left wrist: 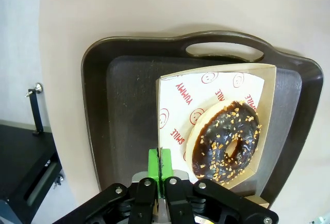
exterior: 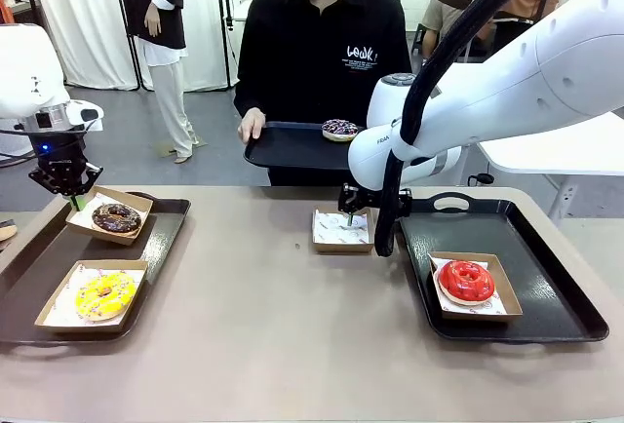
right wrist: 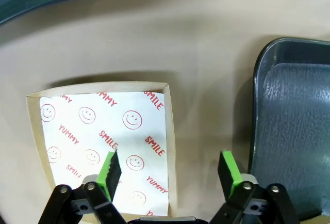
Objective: Individually package the donuts and arrange them on the tray.
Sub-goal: Place the picked Paper togo box on the Handle tray while simultaneously picking up another Paper togo box from the table with the other hand.
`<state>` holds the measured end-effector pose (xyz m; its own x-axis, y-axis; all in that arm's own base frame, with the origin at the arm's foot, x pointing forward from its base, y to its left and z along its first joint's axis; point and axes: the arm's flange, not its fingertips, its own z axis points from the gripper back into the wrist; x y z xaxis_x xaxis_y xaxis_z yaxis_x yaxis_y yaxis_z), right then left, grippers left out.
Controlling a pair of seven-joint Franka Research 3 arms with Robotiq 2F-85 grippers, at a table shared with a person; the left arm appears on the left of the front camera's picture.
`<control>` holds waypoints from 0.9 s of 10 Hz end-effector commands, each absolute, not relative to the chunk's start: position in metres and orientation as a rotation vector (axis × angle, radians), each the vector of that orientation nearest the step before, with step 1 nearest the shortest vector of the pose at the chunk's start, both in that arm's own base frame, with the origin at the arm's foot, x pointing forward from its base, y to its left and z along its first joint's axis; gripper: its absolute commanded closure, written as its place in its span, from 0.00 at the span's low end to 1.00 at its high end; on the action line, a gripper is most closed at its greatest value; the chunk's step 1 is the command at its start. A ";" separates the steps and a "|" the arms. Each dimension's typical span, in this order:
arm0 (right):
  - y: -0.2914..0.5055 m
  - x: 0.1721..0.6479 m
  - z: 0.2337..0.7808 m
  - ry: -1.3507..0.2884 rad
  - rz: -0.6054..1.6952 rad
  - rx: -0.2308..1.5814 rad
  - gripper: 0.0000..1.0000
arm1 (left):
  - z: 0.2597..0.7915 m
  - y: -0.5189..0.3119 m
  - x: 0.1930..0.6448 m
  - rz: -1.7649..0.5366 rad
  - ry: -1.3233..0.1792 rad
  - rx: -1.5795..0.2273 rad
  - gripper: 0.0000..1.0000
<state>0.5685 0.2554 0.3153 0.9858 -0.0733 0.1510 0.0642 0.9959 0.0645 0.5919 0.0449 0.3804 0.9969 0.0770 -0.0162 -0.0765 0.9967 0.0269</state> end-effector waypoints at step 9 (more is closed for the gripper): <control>0.255 0.571 0.311 -0.119 -0.068 0.082 1.00 | 0.386 0.044 0.594 0.087 0.034 0.022 0.00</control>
<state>0.5678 0.2555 0.3137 0.9874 -0.0801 0.1364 0.0709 0.9950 0.0707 0.5918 0.0447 0.3820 0.9967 0.0773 -0.0256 -0.0766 0.9967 0.0269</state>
